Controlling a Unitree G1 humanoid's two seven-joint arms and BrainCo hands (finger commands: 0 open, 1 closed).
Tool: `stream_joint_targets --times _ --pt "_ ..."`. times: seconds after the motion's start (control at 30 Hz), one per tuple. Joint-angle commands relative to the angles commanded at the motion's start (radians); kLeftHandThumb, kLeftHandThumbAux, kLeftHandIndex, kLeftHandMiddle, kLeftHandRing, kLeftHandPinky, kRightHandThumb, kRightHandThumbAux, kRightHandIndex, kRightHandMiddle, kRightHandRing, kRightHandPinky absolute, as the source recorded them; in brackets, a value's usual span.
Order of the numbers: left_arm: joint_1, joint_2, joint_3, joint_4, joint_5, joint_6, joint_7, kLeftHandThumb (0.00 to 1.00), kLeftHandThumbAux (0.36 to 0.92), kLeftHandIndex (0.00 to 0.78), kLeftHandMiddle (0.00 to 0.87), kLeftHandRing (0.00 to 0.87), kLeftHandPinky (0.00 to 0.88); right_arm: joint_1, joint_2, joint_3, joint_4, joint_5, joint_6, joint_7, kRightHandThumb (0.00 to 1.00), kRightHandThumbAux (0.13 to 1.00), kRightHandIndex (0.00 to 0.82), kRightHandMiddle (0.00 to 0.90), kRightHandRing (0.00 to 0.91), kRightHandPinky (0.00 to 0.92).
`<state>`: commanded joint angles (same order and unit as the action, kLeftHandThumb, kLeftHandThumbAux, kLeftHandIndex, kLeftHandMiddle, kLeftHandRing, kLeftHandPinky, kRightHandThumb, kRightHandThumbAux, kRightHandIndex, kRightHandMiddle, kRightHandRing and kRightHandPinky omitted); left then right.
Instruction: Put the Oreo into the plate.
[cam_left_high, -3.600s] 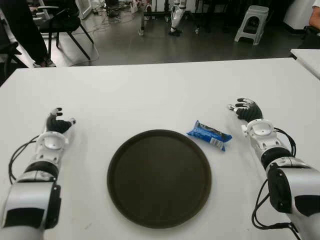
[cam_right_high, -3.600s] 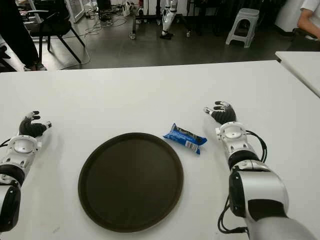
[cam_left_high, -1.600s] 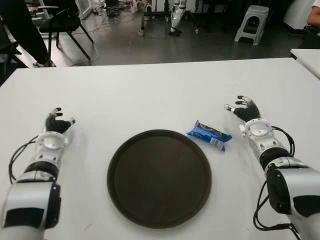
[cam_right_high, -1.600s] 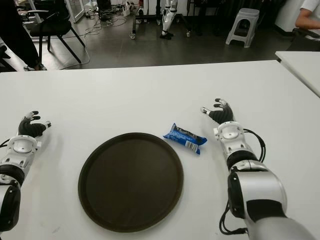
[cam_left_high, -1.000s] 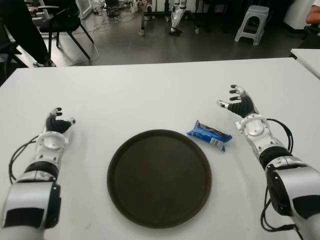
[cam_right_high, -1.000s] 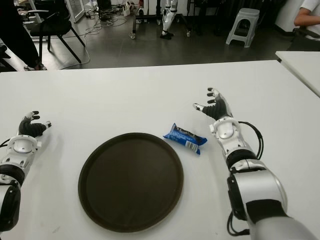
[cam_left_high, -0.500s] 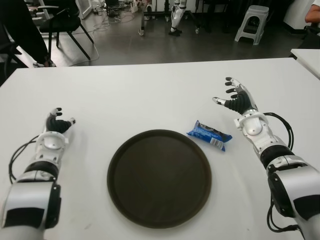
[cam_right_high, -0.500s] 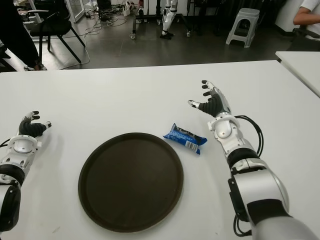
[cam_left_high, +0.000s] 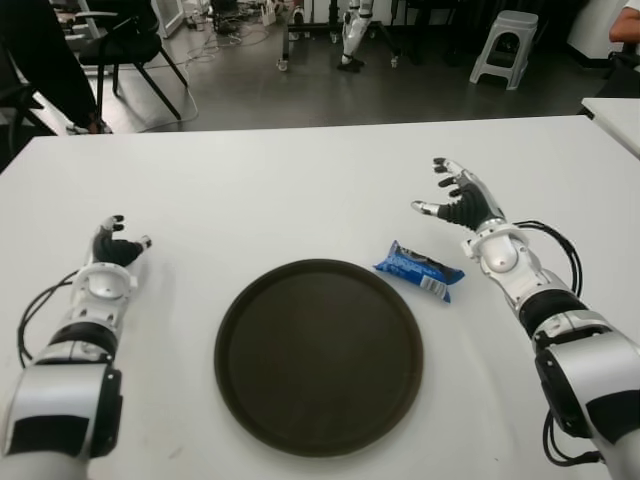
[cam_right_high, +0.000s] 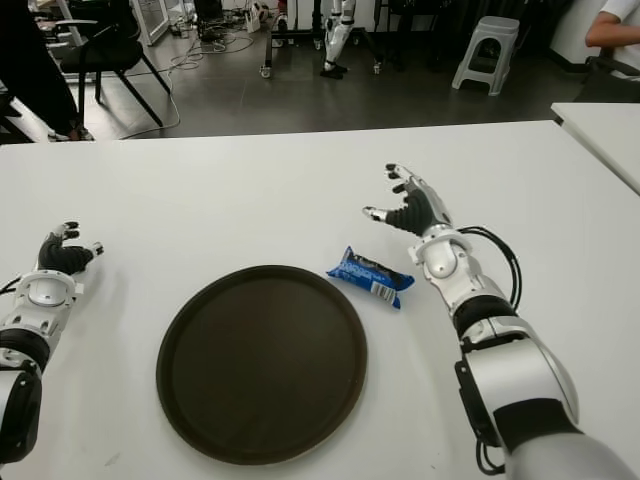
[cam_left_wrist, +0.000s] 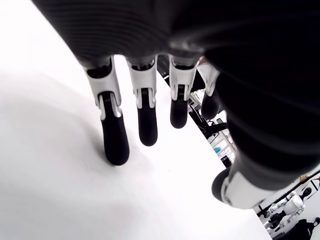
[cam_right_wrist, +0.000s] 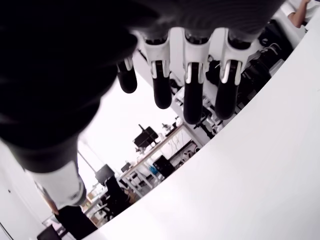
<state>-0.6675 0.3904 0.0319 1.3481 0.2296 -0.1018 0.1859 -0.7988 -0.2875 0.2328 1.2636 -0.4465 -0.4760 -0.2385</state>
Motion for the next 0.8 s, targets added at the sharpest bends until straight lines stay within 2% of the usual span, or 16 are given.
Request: stream_joint_targets --times 0.2,0.5,0.8 --pt "0.0 0.001 -0.003 0.0 0.001 0.0 -0.005 0.219 0.736 0.051 0.144 0.18 0.204 0.005 -0.007 0.027 -0.001 -0.025 -0.01 -0.002 0.251 0.684 0.101 0.184 0.215 0.249" --pt "-0.001 0.003 -0.008 0.0 0.004 -0.001 -0.001 0.239 0.741 0.058 0.15 0.191 0.221 0.058 -0.004 0.07 -0.057 -0.053 -0.047 -0.001 0.222 0.669 0.094 0.178 0.202 0.223" --pt "-0.002 0.005 -0.021 0.001 0.011 0.004 0.004 0.222 0.731 0.04 0.13 0.172 0.201 0.079 0.002 0.112 -0.08 -0.084 -0.01 0.017 0.17 0.652 0.075 0.142 0.138 0.105"
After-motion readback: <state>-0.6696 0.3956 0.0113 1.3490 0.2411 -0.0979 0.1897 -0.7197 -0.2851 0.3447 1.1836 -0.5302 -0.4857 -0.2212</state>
